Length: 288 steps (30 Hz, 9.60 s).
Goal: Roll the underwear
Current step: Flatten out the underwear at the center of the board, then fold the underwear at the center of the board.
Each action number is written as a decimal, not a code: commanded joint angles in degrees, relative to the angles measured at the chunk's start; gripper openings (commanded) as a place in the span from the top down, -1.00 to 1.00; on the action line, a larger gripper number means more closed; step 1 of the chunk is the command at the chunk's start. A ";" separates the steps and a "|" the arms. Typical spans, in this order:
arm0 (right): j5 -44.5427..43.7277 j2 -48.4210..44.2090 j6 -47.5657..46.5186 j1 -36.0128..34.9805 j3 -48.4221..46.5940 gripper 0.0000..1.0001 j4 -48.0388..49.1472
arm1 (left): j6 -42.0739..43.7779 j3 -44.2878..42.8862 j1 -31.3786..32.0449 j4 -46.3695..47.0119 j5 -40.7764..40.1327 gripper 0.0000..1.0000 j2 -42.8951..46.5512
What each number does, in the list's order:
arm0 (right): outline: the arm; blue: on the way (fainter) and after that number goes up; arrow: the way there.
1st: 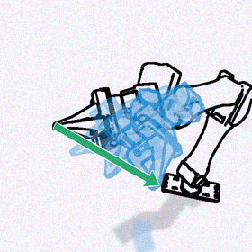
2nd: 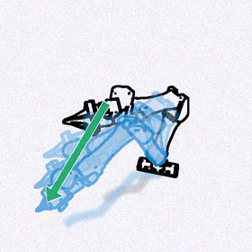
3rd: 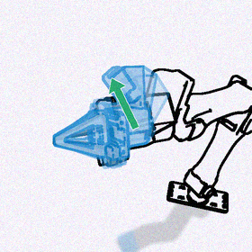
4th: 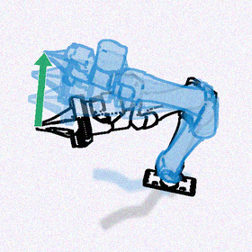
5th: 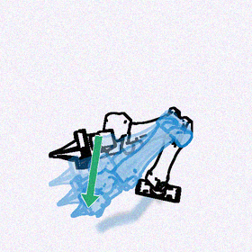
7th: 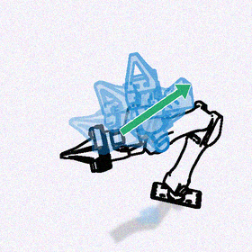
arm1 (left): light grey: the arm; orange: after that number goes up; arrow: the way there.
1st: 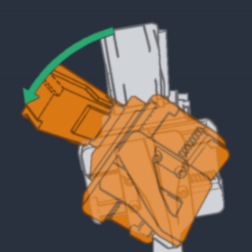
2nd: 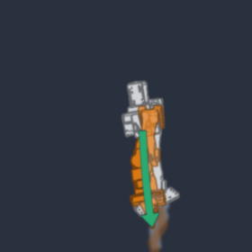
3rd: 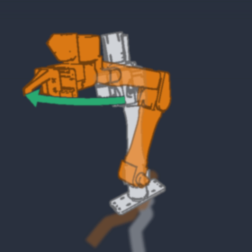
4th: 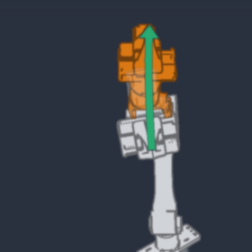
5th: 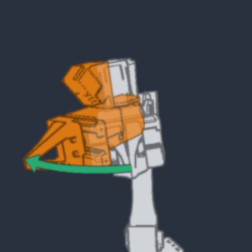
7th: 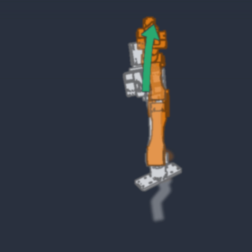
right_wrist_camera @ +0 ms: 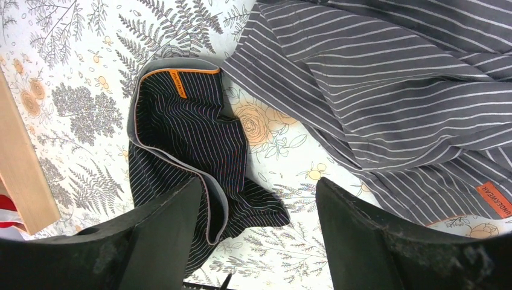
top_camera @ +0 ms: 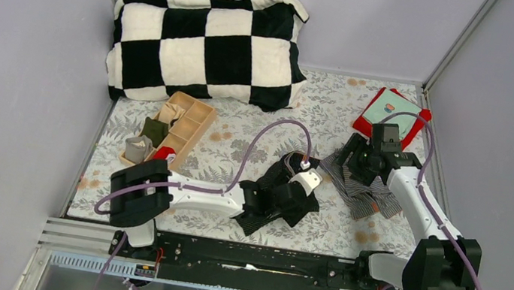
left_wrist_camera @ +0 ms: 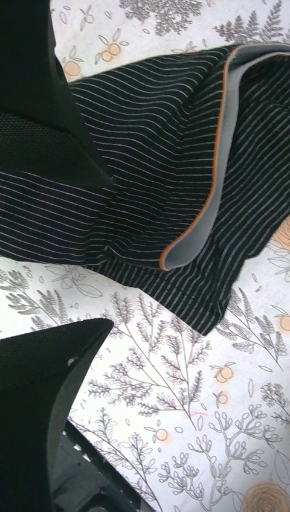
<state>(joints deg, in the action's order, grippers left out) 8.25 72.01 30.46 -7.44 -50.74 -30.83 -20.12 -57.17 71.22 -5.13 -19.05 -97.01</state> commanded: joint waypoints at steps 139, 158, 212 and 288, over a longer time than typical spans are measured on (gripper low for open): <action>3.04 17.75 0.07 -1.68 -0.97 1.00 25.66 | 2.23 3.68 -39.90 12.78 -11.56 0.31 4.72; -7.02 14.07 -4.42 -2.38 -6.26 0.15 10.78 | -17.62 19.02 -30.11 -0.23 -11.43 -0.50 24.75; -20.56 72.42 2.88 -36.59 -77.61 0.24 -13.20 | -19.47 21.12 -38.53 -2.70 1.62 -0.24 12.80; -7.80 13.75 13.62 -22.76 -7.20 1.00 23.29 | -11.61 9.85 -10.98 -3.00 11.01 1.00 22.16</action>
<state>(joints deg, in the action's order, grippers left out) 3.92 90.08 46.41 -30.68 -60.14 -5.78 -32.01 -44.25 58.04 -12.84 -8.84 -71.46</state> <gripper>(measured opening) 0.011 0.009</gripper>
